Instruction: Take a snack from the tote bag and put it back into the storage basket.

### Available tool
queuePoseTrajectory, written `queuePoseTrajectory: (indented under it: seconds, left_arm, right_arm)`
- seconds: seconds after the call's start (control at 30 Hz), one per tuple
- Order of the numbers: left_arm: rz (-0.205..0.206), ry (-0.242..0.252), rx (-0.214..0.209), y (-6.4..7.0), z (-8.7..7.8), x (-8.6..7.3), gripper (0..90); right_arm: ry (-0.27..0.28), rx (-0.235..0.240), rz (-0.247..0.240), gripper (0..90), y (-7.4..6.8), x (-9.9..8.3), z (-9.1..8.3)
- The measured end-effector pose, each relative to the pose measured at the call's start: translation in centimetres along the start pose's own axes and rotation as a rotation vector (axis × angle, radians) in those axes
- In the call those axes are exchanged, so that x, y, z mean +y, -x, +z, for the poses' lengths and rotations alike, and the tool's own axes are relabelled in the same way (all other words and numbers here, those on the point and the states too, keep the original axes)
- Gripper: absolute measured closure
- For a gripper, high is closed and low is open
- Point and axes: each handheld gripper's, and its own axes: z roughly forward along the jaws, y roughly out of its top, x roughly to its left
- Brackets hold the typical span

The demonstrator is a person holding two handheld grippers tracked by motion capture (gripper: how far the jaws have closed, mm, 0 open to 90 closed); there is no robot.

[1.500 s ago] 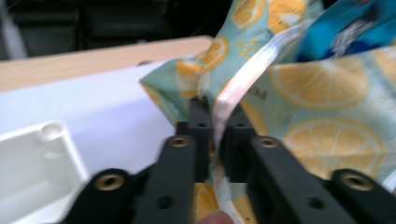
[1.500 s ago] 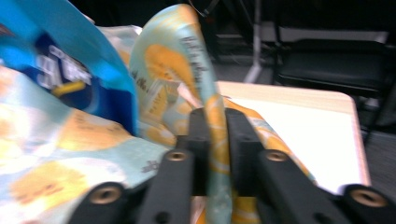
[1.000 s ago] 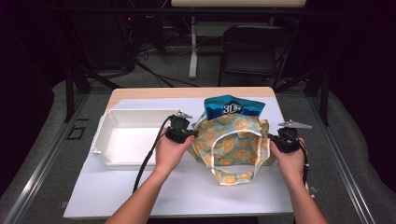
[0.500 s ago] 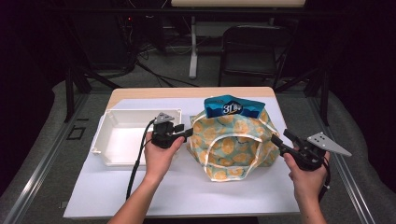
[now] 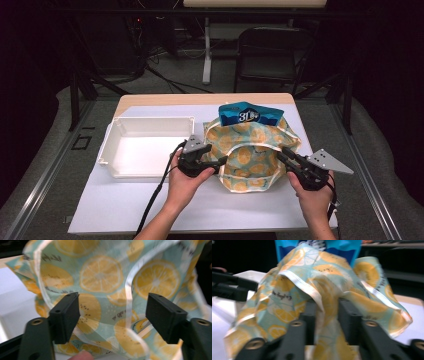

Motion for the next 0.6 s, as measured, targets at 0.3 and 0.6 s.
queuePoseTrajectory:
  seconds: [0.3, 0.6]
  left_arm:
    - [0.002, -0.074, 0.149, 0.6, 2.6, -0.9, 44.1]
    - [0.016, -0.109, 0.072, 0.1, 2.0, -2.3, 89.3]
  right_arm:
    - [-0.034, 0.039, -0.054, 90.0, -1.0, -0.6, 0.4]
    - [-0.153, 0.04, -0.043, 90.0, -1.1, -2.4, 2.0]
